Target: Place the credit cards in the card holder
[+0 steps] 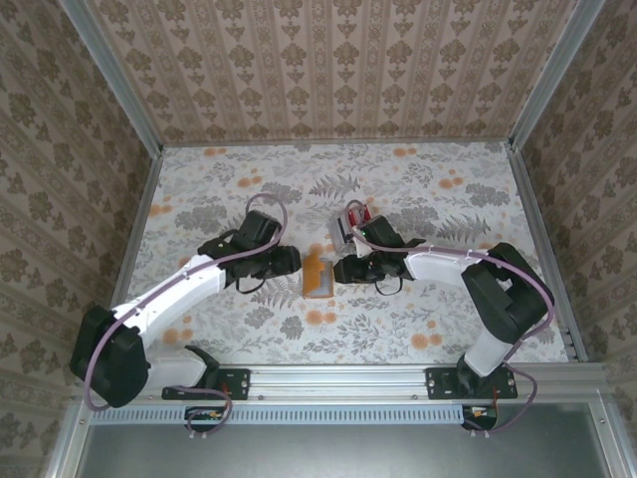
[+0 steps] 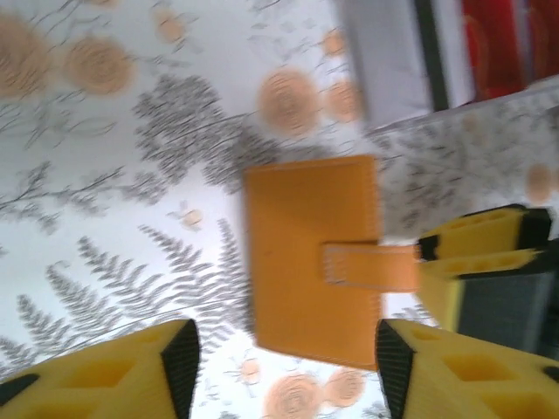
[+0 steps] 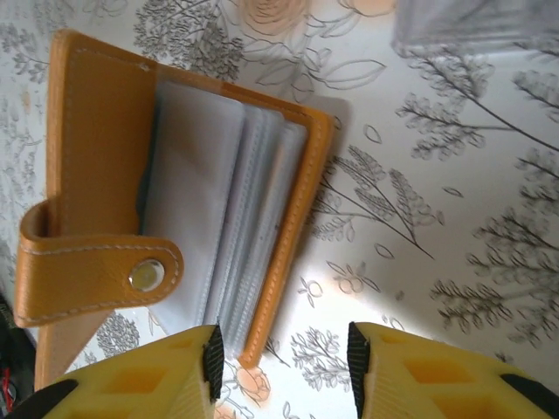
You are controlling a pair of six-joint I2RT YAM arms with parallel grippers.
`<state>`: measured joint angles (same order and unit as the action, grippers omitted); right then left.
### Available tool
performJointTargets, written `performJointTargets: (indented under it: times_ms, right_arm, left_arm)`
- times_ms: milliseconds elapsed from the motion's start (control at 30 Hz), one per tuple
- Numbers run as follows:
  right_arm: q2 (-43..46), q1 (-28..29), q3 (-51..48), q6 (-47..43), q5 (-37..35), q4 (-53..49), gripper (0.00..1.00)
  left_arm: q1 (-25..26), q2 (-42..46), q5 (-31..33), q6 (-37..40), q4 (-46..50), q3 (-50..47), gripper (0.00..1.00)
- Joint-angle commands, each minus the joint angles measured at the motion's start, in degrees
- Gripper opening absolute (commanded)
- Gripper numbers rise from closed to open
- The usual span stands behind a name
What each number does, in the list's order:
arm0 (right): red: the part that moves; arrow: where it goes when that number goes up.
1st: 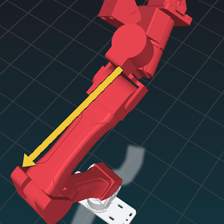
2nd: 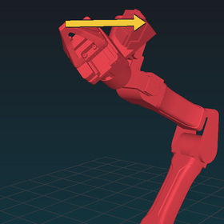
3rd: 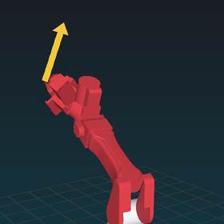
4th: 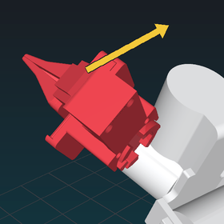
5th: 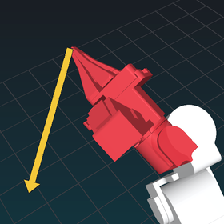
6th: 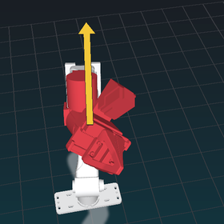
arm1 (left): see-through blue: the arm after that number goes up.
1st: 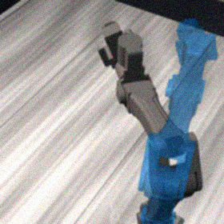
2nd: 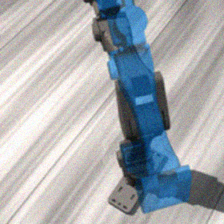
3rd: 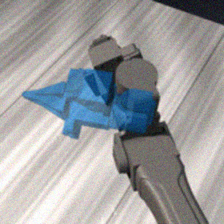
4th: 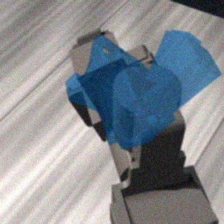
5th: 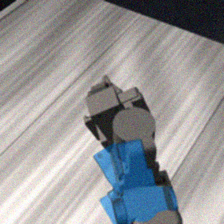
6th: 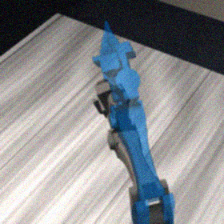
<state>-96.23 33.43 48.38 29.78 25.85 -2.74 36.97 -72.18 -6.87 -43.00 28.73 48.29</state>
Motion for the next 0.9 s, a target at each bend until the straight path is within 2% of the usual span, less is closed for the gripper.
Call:
performJointTargets:
  times_ms: [0,267,533,867]
  right_arm:
    - [-1.49,-0.13,-0.14,1.45,4.29,6.11,0.47]
    - [-3.09,-2.07,-1.77,7.37,7.85,13.48,0.51]
    - [-3.34,-2.84,-1.73,8.02,7.81,13.37,0.56]
    - [-3.25,-4.21,-2.41,8.26,6.55,14.49,0.56]
  left_arm:
    - [0.00,-2.12,-1.97,-1.83,-5.66,-1.55,0.45]
    - [2.73,-15.80,-2.66,2.01,-7.65,4.72,0.44]
    - [5.85,-26.20,-2.53,2.43,-8.11,8.11,0.42]
    - [5.96,-27.20,-1.66,1.07,-9.44,4.68,0.39]
